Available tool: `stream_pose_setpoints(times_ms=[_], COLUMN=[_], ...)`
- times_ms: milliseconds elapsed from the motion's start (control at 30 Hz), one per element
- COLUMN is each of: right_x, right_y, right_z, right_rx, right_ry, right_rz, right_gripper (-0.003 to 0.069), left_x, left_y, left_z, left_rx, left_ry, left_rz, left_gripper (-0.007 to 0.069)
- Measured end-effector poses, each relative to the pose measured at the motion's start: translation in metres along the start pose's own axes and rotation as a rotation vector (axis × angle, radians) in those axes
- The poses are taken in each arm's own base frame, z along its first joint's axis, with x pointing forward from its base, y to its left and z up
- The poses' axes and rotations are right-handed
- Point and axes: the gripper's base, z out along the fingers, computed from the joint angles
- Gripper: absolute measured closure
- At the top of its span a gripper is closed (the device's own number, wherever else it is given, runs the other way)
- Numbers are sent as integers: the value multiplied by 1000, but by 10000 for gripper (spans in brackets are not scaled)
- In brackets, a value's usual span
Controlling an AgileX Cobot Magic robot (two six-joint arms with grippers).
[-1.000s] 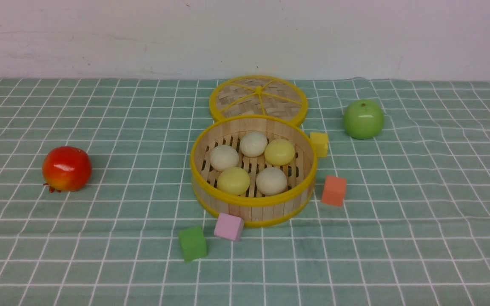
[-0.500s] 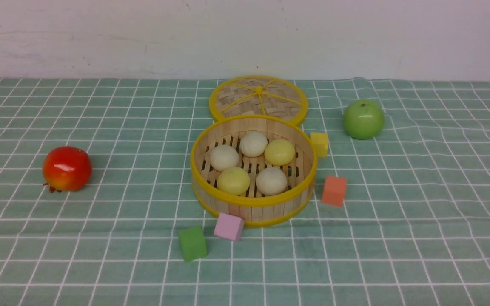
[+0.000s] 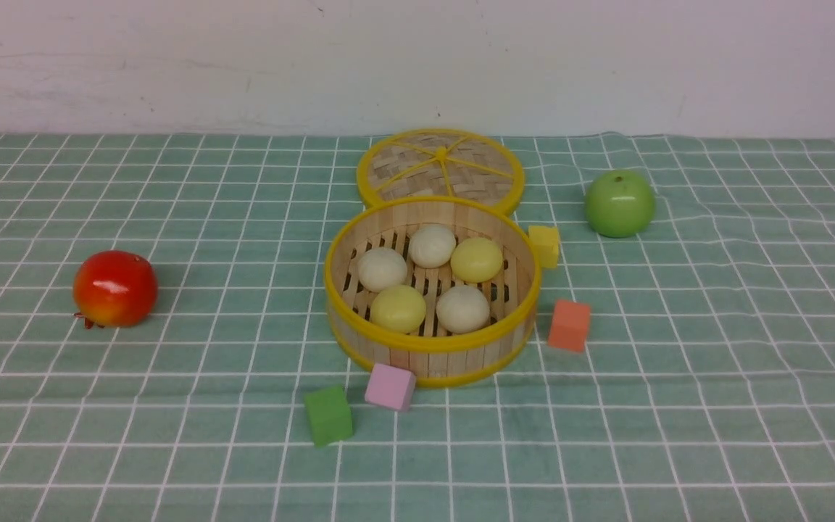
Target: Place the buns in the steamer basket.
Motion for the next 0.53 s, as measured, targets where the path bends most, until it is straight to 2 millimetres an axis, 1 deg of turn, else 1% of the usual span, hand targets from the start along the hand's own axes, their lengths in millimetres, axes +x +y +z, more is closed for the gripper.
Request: stream_pose_setpoints(times_ms=[533], right_x=[0], right_y=[0], right_z=[0], right_rx=[0], right_ry=[0], right_rz=[0], right_gripper=[554], left_x=[0], left_y=[0], left_z=[0], left_rx=[0], left_ry=[0], left_rz=[0], left_gripper=[634])
